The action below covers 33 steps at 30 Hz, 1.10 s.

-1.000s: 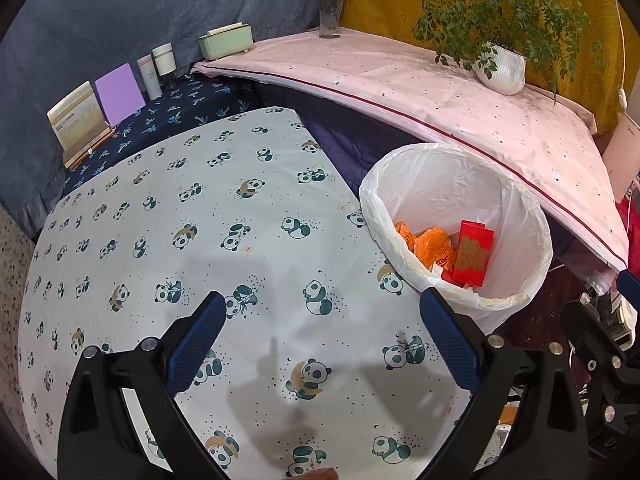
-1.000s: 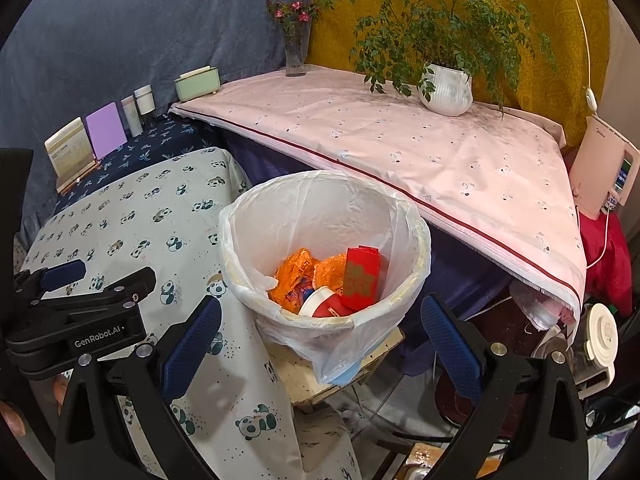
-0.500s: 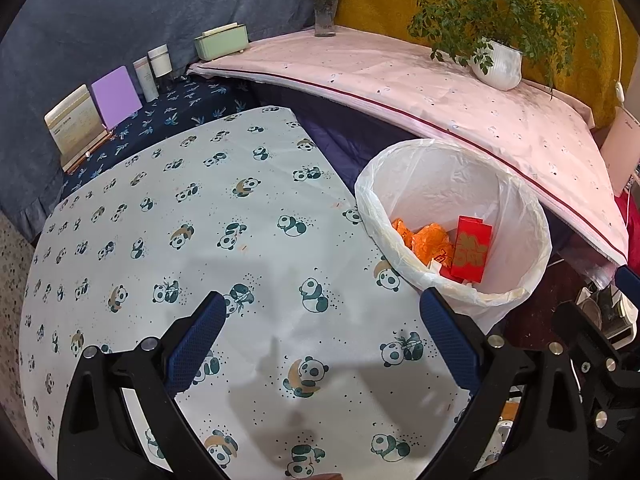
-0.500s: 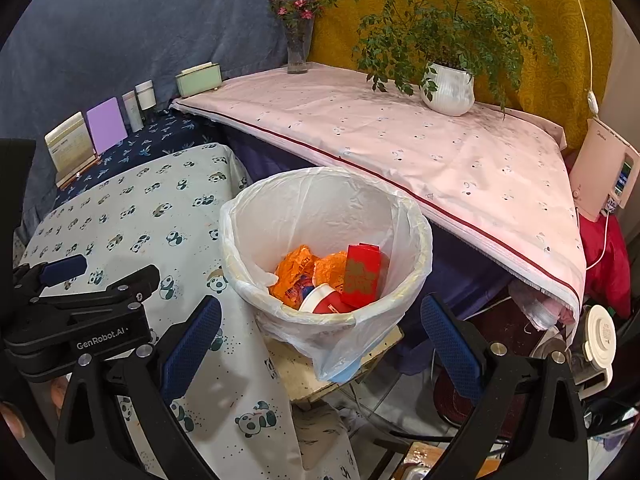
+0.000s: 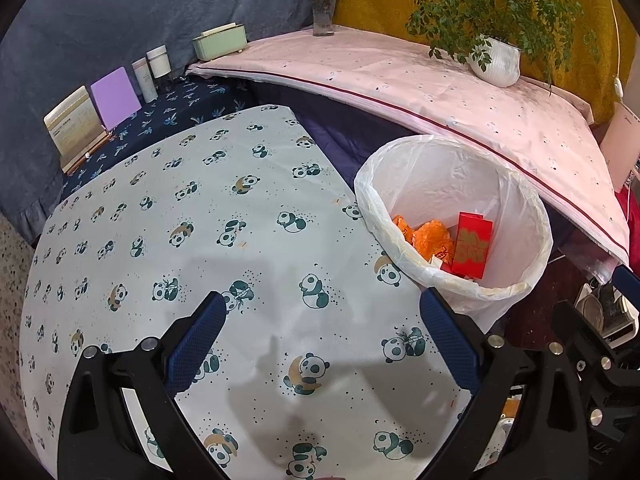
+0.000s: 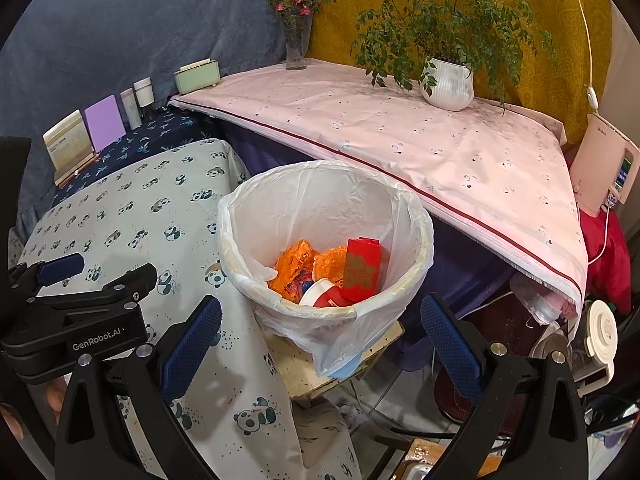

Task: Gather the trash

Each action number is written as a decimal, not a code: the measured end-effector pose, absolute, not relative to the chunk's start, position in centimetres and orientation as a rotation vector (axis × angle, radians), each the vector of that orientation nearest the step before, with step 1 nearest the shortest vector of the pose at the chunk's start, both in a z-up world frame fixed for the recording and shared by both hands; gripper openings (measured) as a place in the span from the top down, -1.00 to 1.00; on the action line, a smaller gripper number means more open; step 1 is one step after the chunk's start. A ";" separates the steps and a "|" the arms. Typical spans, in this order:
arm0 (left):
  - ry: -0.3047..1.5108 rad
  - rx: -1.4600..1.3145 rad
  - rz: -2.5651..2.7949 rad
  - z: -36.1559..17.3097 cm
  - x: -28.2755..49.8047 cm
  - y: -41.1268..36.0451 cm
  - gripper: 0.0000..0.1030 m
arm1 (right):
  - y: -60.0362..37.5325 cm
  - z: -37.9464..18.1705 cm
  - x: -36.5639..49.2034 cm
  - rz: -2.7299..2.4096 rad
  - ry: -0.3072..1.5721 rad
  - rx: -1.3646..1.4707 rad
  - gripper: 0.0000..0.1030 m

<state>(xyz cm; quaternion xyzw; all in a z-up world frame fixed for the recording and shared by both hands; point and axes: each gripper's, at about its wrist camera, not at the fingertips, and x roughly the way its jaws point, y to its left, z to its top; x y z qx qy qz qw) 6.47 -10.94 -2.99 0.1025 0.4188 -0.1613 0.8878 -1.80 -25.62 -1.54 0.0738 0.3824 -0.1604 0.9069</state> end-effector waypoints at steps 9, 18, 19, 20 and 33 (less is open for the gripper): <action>0.864 0.209 -0.313 -3.1 6.1 -10.8 -0.81 | -25.4 -1.6 -1.8 -0.332 0.792 0.150 -0.87; 0.868 0.225 -0.318 -3.4 5.8 -10.9 -0.81 | -25.4 -2.0 -2.0 -0.333 0.798 0.152 -0.87; 0.870 0.226 -0.320 -3.4 5.8 -10.9 -0.81 | -25.4 -2.1 -2.0 -0.332 0.798 0.152 -0.87; 0.870 0.227 -0.320 -3.4 5.8 -10.9 -0.81 | -25.4 -2.1 -2.1 -0.332 0.799 0.152 -0.87; 0.872 0.231 -0.319 -3.6 5.8 -10.9 -0.81 | -25.4 -2.1 -2.1 -0.333 0.800 0.152 -0.87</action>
